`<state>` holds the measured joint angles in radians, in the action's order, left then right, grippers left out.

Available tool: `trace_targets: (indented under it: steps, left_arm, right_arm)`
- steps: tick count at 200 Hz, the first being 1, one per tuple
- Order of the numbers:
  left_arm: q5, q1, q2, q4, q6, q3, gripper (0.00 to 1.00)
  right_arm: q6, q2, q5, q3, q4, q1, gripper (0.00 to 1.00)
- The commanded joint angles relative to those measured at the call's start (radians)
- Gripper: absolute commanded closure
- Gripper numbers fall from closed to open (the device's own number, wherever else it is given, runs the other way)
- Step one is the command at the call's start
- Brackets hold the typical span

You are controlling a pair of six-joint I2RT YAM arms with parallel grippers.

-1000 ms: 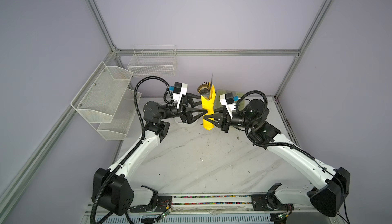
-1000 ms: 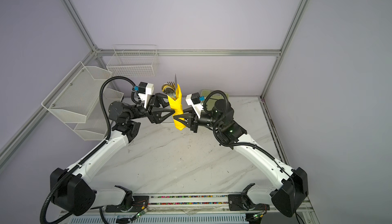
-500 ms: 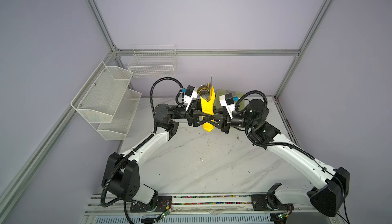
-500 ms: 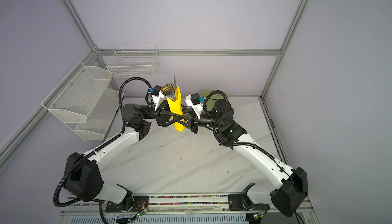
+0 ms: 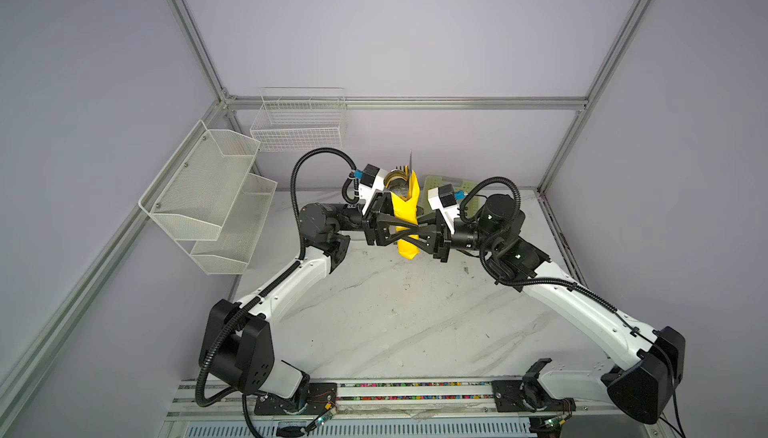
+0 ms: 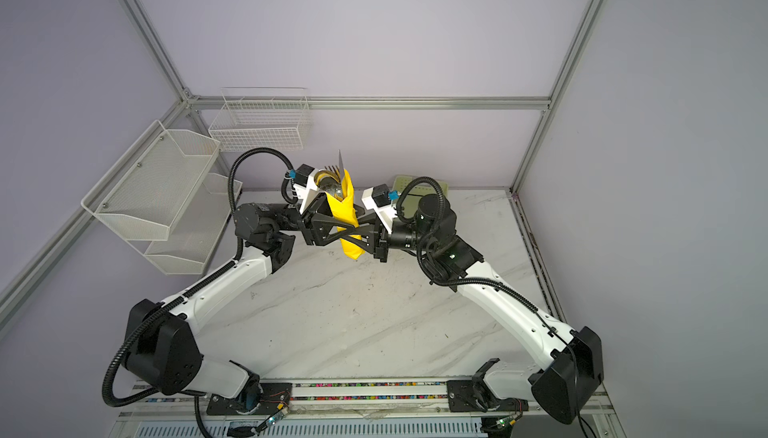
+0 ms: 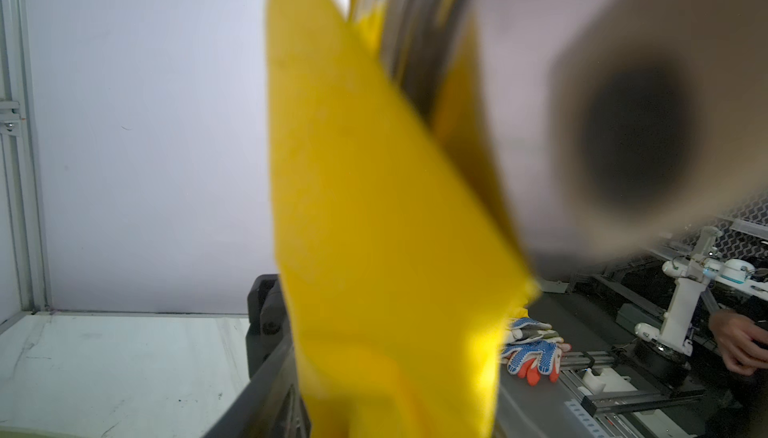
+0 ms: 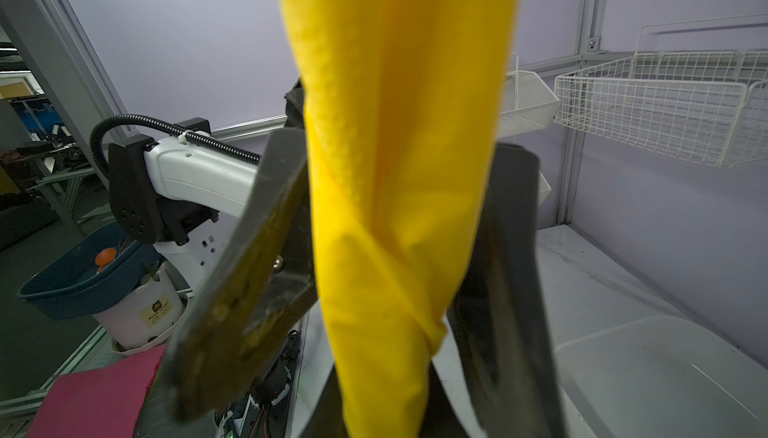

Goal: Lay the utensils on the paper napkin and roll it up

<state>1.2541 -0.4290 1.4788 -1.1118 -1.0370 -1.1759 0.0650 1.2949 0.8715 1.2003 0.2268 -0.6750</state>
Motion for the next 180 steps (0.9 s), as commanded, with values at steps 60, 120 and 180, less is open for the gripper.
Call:
trace_targets:
  steps: [60, 120, 180]
  left_arm:
    - [0.014, -0.005, -0.108, 0.078, 0.074, -0.069, 0.56]
    - [0.022, 0.009, -0.139, 0.162, 0.140, -0.059, 0.63]
    - [0.031, 0.021, -0.156, 0.179, 0.150, -0.052, 0.72]
  right_arm:
    - [-0.025, -0.036, -0.016, -0.002, 0.022, 0.008, 1.00]
    - [-0.019, -0.048, -0.016, -0.001, 0.022, 0.021, 1.00]
    - [-0.014, -0.052, -0.016, -0.001, 0.022, 0.034, 1.00]
